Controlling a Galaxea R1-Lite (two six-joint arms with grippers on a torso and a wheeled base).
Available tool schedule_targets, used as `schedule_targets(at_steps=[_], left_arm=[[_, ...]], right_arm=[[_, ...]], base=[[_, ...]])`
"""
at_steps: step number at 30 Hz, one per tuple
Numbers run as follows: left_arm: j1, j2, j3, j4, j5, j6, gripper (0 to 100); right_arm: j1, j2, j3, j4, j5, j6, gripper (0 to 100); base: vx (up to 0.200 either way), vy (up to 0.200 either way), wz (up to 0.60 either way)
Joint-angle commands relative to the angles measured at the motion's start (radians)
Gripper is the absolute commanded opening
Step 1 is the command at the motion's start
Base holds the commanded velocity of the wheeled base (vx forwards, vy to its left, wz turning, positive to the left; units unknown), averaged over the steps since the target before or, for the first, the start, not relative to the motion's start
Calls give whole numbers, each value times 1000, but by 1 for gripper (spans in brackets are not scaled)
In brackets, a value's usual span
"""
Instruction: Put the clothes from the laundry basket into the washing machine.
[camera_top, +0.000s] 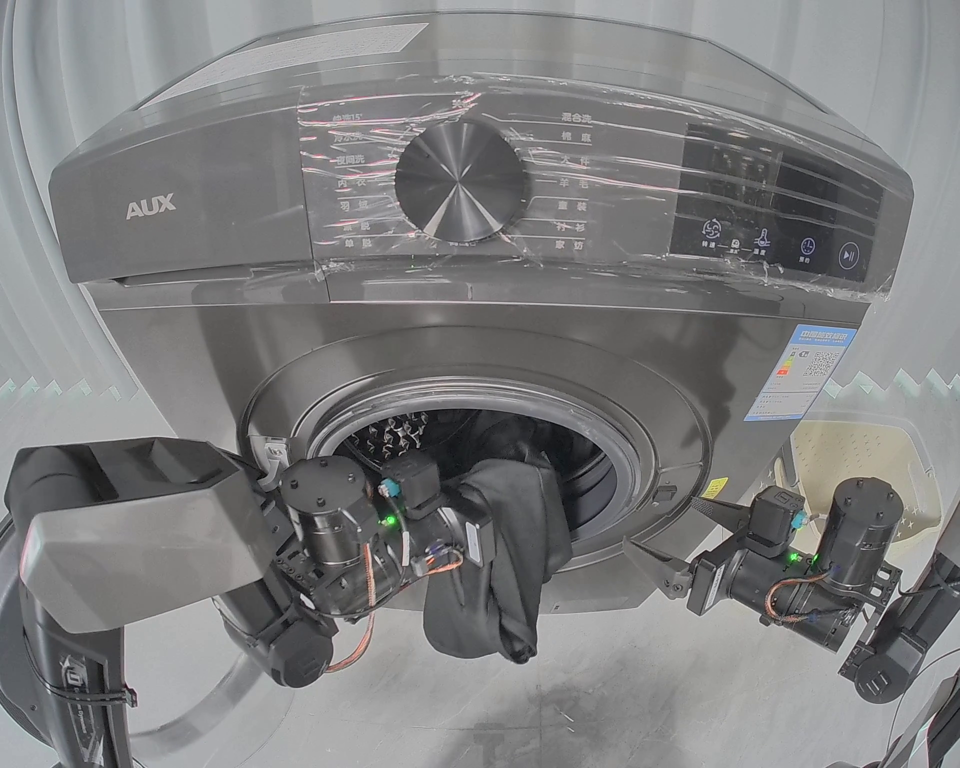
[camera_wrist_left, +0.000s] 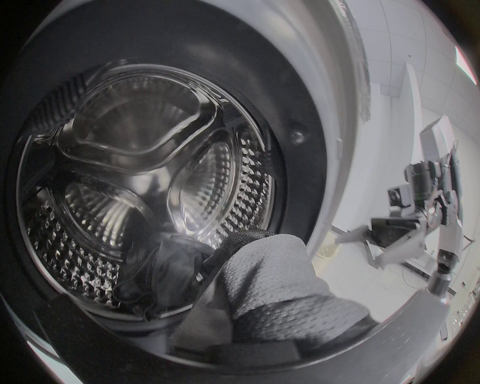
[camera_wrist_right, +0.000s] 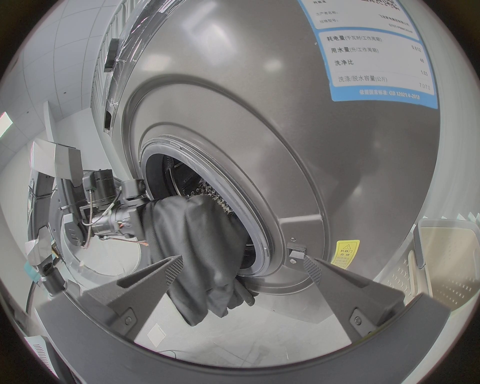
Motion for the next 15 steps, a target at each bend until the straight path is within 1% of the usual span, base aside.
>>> schedule_targets(at_steps=[1, 2, 3, 7, 9, 13, 15], left_arm=[[-5, 101, -156, 8, 51, -31, 0], [-5, 115, -187, 17, 59, -36, 0], [-5, 121, -196, 23, 70, -34, 0], [-7, 150, -240, 48, 135, -34, 0], [-8, 175, -276, 54, 155, -34, 0], [-8, 229, -349, 63, 157, -32, 0], [-8, 267, -424, 89, 157, -36, 0]], right_arm=[[-1, -9, -1, 0, 0, 0, 100], [-1, -9, -1, 0, 0, 0, 100], [-1, -7, -1, 0, 0, 0, 100], [-3, -6, -2, 0, 1, 0, 100], [-1, -4, -2, 0, 0, -2, 100], [-1, -4, -1, 0, 0, 0, 100], [-1, -3, -1, 0, 0, 0, 100]], base=[[0, 0, 0], [0, 0, 0], [0, 0, 0], [0, 0, 0], [0, 0, 0], [0, 0, 0], [0, 0, 0]])
